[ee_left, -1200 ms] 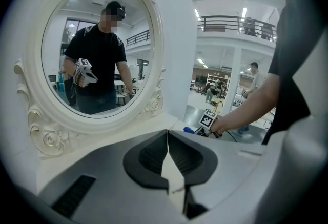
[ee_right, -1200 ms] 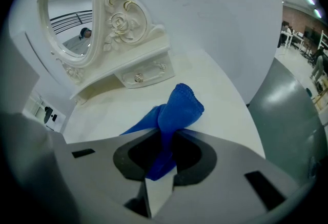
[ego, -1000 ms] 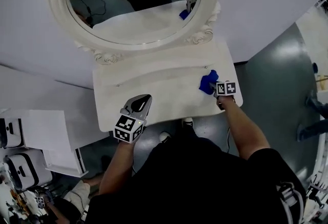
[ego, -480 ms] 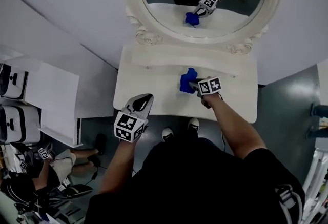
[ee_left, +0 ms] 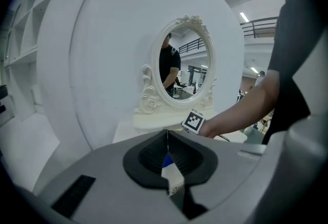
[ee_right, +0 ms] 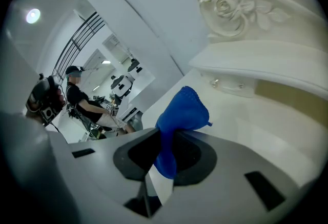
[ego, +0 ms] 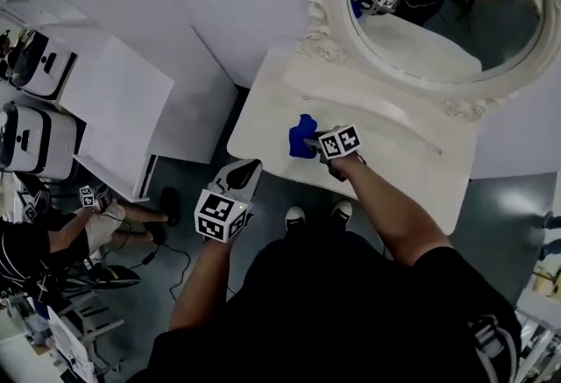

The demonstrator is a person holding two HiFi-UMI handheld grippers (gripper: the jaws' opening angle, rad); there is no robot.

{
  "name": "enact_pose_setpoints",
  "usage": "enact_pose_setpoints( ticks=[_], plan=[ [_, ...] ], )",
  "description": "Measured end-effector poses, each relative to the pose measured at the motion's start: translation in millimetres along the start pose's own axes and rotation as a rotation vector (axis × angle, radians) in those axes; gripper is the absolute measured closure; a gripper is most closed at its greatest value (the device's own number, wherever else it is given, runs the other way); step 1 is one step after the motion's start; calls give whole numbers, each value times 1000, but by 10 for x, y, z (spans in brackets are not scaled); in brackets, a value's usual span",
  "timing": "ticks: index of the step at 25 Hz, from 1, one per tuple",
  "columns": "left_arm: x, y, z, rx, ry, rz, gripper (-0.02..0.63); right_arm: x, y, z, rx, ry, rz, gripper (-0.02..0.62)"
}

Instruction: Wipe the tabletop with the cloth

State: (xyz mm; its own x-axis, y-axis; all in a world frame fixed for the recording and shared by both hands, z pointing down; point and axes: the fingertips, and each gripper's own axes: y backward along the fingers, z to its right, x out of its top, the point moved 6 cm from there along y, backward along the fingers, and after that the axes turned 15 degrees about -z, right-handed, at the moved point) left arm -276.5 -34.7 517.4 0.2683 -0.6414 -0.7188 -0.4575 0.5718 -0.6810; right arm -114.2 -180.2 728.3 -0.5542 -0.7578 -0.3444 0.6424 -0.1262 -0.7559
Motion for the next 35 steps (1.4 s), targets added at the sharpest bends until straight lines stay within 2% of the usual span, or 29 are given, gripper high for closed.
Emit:
enact_pose_setpoints(
  ticks=[9,16,25,35],
  plan=[
    [-330,300,-424,54,71,-1,592,229,-873,-488,30,88,-136,540],
    [-435,355,-611,55,76,-2,592,143,-1210,-444,-35,89,-213,540],
    [-304,202,-608,4,24,-1,592,-171,-1049,-209,-106,56,-234,540],
    [108,-300,-124,-122,-105,-19,592,-863,-306,344,-201,-83,-212,538]
  ],
)
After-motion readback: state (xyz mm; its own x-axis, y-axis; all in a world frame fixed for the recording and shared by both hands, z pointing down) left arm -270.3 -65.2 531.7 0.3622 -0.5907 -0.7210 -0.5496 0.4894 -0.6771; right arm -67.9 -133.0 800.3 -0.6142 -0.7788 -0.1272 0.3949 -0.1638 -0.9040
